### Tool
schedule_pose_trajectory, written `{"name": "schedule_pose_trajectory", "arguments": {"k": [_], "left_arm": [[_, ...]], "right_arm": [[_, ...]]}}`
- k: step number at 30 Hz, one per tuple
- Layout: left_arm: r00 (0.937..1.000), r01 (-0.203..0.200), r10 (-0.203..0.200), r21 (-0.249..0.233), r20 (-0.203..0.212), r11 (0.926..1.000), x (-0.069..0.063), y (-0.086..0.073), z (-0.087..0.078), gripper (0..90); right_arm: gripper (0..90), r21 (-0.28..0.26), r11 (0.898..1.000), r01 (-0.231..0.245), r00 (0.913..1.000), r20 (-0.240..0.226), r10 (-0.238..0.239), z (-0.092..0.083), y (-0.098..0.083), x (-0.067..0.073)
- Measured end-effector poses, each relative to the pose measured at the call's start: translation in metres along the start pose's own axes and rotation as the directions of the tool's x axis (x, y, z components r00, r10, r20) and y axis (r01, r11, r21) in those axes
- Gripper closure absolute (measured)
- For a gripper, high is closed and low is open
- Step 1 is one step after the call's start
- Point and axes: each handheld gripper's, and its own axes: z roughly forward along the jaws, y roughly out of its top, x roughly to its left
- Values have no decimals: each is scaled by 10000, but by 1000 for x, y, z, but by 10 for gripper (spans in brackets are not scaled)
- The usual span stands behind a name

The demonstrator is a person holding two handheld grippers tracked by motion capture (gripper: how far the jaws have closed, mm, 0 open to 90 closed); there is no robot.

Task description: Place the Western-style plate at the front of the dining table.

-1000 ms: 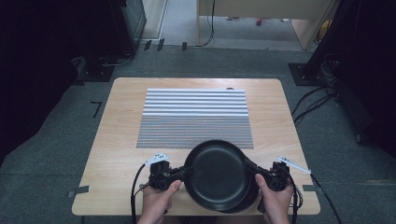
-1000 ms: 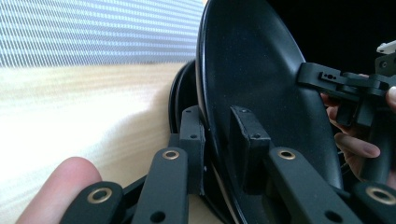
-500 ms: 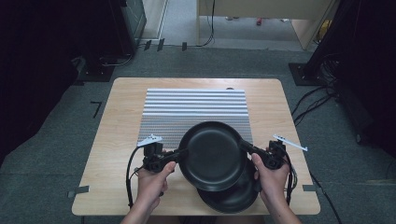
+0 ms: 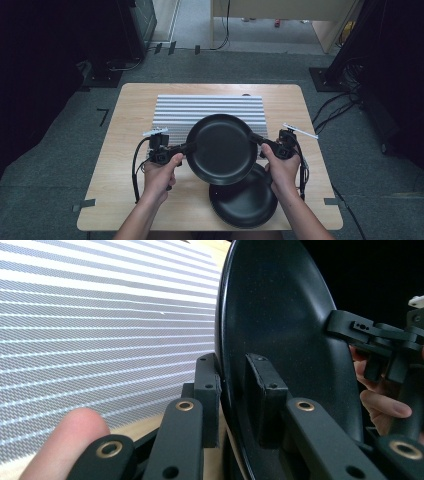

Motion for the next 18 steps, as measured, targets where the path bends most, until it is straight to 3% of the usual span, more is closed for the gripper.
{"name": "schedule_pose_trajectory", "arguments": {"k": [8, 18], "left_arm": [[9987, 490, -488, 98, -168, 9988, 21, 20, 16, 773], [9943, 960, -949, 209, -483, 9952, 45, 36, 36, 772]], "right_arm": [[794, 104, 9999, -23, 9997, 259, 21, 28, 17, -3], [791, 290, 9986, -441, 9983, 392, 429, 62, 32, -16]]}}
